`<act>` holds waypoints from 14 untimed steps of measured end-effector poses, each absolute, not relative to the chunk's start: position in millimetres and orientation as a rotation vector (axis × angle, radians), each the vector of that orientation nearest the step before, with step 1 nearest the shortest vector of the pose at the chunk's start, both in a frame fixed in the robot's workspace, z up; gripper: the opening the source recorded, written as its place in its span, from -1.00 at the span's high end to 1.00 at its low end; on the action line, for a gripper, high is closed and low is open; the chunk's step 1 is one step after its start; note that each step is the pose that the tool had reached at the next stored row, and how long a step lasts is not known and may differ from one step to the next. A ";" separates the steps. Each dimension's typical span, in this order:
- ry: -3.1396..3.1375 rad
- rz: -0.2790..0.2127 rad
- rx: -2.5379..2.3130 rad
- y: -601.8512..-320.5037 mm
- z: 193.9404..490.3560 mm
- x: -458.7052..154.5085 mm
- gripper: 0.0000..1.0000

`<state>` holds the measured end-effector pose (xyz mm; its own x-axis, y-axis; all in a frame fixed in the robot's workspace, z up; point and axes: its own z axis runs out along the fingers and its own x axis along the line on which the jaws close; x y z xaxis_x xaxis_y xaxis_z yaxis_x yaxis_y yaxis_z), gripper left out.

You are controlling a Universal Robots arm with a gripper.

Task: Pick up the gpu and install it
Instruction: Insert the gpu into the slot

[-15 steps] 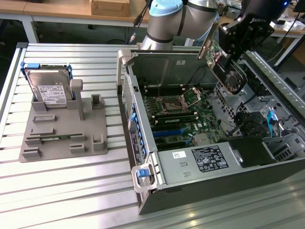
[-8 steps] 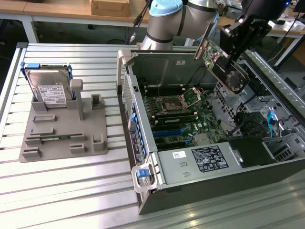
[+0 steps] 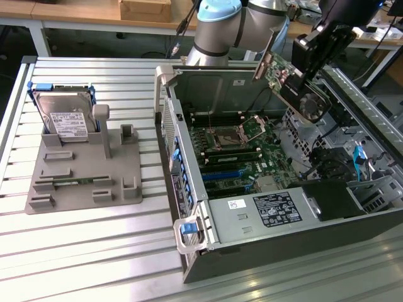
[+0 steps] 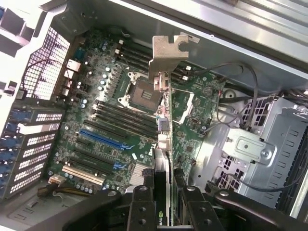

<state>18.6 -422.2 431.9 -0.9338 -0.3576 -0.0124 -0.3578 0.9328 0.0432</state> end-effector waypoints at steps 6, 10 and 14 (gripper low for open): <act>3.068 0.070 -0.656 -422.2 431.9 18.6 0.47; 3.055 0.070 -0.720 -422.2 431.9 18.6 0.47; 3.043 0.071 -0.771 -422.2 431.9 18.6 0.47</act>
<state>18.6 -422.2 431.9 -0.8795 -0.4757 -0.0124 -0.4758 0.8785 0.0432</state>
